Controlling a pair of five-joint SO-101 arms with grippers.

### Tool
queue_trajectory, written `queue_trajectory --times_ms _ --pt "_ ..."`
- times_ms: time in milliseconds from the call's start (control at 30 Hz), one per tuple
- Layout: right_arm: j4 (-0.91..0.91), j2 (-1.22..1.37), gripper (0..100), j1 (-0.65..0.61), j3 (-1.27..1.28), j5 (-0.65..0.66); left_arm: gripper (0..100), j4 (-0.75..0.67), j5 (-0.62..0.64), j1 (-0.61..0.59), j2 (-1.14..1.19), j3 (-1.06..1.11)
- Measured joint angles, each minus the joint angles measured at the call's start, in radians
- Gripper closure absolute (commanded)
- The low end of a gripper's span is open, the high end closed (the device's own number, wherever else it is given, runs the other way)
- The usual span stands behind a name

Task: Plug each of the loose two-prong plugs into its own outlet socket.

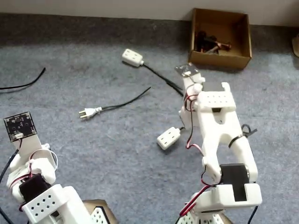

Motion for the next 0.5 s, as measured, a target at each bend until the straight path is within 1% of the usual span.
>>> queue_trajectory --times_ms 300,500 --pt "-0.005 -0.002 88.9 0.15 0.023 0.106 99 0.0 0.0 0.0 0.0 0.0" --pt "-0.123 -0.002 88.9 0.175 0.187 0.118 99 0.0 0.0 0.0 0.0 0.002"
